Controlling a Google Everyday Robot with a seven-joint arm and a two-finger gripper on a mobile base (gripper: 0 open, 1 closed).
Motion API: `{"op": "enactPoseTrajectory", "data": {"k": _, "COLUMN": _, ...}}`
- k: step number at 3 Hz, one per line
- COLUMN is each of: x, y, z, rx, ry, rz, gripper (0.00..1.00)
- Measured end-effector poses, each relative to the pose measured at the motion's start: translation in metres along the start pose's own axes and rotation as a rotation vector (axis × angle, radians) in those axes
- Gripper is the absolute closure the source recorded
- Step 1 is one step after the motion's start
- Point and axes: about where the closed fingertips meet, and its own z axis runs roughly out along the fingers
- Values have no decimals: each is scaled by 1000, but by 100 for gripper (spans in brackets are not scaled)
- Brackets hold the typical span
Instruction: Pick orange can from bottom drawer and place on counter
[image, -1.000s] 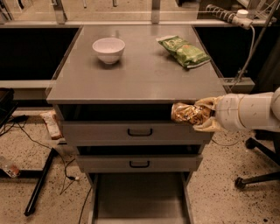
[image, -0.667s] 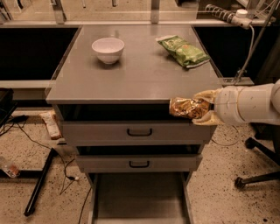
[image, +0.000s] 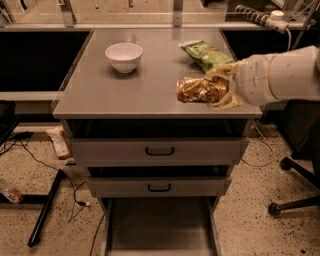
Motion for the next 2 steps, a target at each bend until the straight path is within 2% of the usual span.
{"op": "enactPoseTrajectory", "data": {"k": 1, "x": 4, "y": -45, "z": 29, "rx": 26, "ry": -121, "rz": 62, "gripper": 100}}
{"op": "enactPoseTrajectory", "data": {"k": 2, "x": 18, "y": -72, "z": 65, "rx": 37, "ry": -190, "rz": 216, "gripper": 100}}
